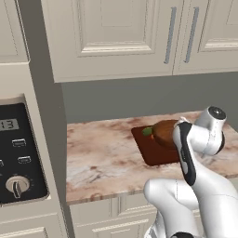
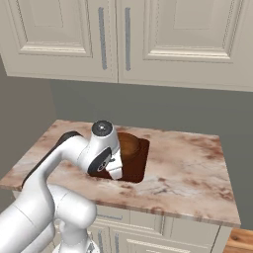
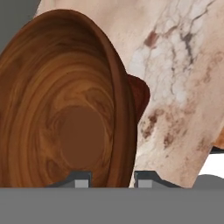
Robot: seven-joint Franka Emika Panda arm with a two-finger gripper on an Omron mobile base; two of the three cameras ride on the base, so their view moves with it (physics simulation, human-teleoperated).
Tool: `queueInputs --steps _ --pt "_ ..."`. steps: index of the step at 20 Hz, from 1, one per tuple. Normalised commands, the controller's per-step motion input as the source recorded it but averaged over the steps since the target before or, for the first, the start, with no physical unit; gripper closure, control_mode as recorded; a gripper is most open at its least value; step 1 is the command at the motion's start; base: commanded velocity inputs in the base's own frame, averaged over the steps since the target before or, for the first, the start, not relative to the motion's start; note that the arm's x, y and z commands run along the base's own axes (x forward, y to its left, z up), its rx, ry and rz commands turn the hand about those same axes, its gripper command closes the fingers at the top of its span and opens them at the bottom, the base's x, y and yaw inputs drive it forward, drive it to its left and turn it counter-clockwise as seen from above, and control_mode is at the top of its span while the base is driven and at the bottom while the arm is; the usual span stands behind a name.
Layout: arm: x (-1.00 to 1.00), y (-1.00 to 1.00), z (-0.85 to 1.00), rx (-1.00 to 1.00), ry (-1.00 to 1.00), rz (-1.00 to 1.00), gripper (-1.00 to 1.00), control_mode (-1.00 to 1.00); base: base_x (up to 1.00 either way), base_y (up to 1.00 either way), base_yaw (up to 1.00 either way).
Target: Place the two vegetables and bowl onto the tray for setting up a vegetable dip station.
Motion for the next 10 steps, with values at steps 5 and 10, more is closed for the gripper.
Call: queueInputs --steps 5,10 --pt "0.05 0.11 -0.06 0.02 0.01 0.05 1.0 -1.0 0.0 0.0 0.0" --pt "0.11 0.0 -0.24 0.0 0.0 0.06 1.0 -1.0 0.0 0.0 0.0"
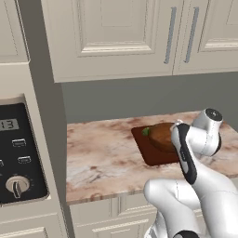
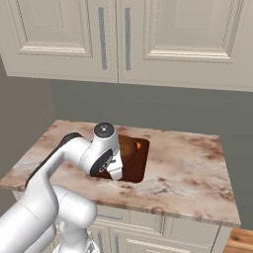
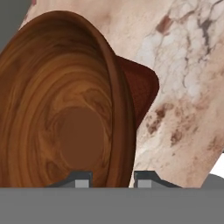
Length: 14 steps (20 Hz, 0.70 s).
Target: Place the two vegetables and bowl onto the tray for setting up a vegetable dip station.
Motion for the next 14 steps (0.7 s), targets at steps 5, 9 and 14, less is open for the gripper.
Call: queueInputs --steps 5,9,14 --pt "0.06 0.0 -0.28 0.0 0.0 0.06 1.0 -1.0 0.0 0.0 0.0" --pt "0.03 0.0 -0.18 0.0 0.0 0.06 1.0 -1.0 0.0 0.0 0.0" --pt "0.1 0.0 -0.15 0.0 0.0 0.04 1.0 -1.0 0.0 0.0 0.0"
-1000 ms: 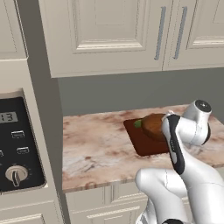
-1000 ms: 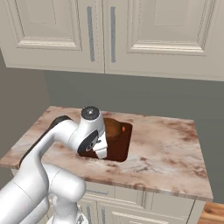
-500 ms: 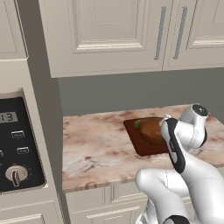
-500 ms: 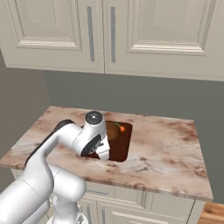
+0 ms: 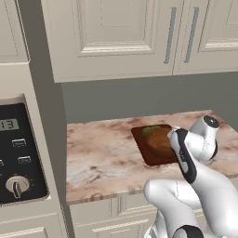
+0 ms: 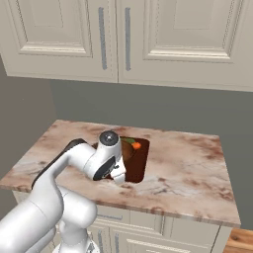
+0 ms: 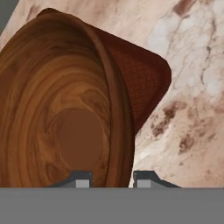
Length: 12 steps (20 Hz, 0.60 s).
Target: Place the two vegetables and bowl onto the tray for setting up a vegetable dip station.
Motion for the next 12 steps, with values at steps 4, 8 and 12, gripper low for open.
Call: queueInputs --steps 4,8,12 --pt "0.14 0.0 -0.15 0.02 0.0 0.04 1.0 -1.0 0.0 0.0 0.0" --pt "0.19 0.0 -0.12 0.03 0.0 0.03 1.0 -1.0 0.0 0.0 0.0" --pt "0.27 0.0 -0.13 0.04 0.0 0.04 1.0 -1.0 0.0 0.0 0.0"
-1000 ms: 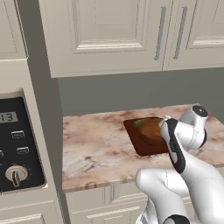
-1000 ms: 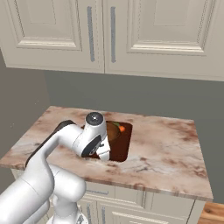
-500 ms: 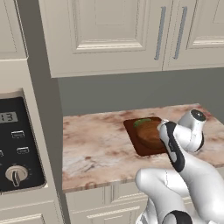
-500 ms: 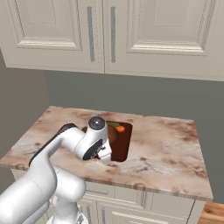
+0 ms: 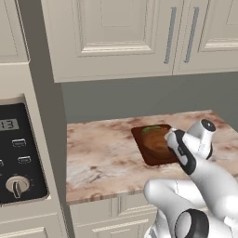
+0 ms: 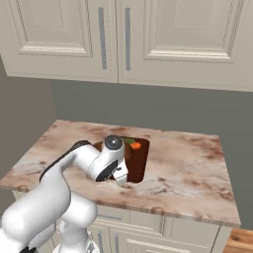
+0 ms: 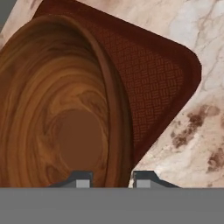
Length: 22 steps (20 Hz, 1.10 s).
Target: Place the two vegetables and bowl onto the tray for setting up a vegetable dip station.
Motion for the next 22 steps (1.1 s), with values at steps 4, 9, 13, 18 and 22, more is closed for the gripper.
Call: queueInputs --steps 4,9,13,18,22 --pt "0.26 -0.18 -0.04 0.06 0.0 0.03 1.0 -1.0 0.0 0.0 0.0" --pt "0.11 -0.44 0.0 0.06 0.0 0.01 1.0 -1.0 0.0 0.0 0.0" --pt "0.0 -0.15 -0.02 0.0 0.0 0.0 1.0 -1.0 0.0 0.0 0.0" --pt "0.0 0.0 -0.09 0.0 0.0 0.0 1.0 -1.0 0.0 0.0 0.0" --pt "0.0 0.0 -0.22 0.0 0.0 0.0 1.0 -1.0 0.0 0.0 0.0"
